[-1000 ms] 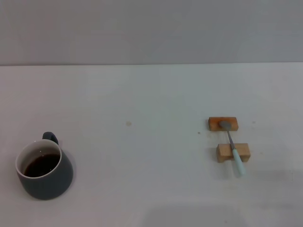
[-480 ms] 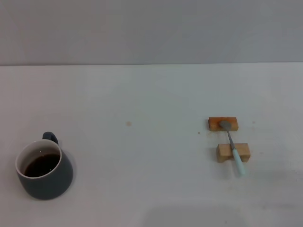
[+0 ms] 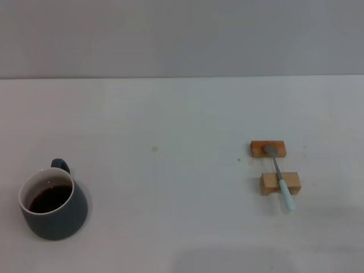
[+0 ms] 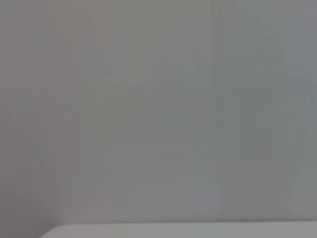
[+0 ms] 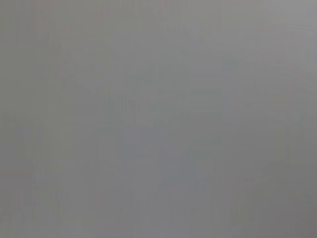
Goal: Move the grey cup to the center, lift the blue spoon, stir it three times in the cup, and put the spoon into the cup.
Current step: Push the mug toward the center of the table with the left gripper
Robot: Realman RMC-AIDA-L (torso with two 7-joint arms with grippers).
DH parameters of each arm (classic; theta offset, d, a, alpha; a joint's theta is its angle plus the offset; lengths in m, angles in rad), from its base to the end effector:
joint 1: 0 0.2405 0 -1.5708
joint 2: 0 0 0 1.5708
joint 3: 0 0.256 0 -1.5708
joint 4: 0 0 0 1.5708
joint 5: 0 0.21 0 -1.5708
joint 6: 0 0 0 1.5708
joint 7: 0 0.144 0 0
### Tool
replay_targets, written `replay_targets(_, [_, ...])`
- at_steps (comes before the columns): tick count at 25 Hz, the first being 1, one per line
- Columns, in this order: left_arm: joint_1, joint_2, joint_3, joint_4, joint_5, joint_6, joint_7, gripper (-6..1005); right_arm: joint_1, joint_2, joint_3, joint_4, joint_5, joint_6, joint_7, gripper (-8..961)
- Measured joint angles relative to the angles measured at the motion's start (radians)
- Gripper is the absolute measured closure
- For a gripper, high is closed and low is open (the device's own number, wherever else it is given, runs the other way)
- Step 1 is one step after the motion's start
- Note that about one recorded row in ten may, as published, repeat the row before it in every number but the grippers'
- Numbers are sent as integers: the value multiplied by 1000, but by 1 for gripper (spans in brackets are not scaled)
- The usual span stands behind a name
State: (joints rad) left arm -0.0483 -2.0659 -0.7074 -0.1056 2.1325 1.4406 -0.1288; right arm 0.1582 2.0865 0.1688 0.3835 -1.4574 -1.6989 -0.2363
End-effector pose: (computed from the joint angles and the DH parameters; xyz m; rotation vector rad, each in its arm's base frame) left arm -0.4116 0.1767 0.0170 -1.3871 -0.5911 -0.5181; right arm 0.3386 0.2053 -0.0042 -1.2214 0.3776 0.6290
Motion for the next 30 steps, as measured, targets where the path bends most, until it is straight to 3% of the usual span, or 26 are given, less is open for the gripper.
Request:
replay_targets(8, [-24, 1, 65, 2, 1, -28, 0, 1001, 0, 1, 0, 3, 0, -1, 0, 293])
replay_targets(30, [-51, -4, 185, -41, 1, -70, 17, 980, 2, 1, 0, 6, 0, -10, 0, 293])
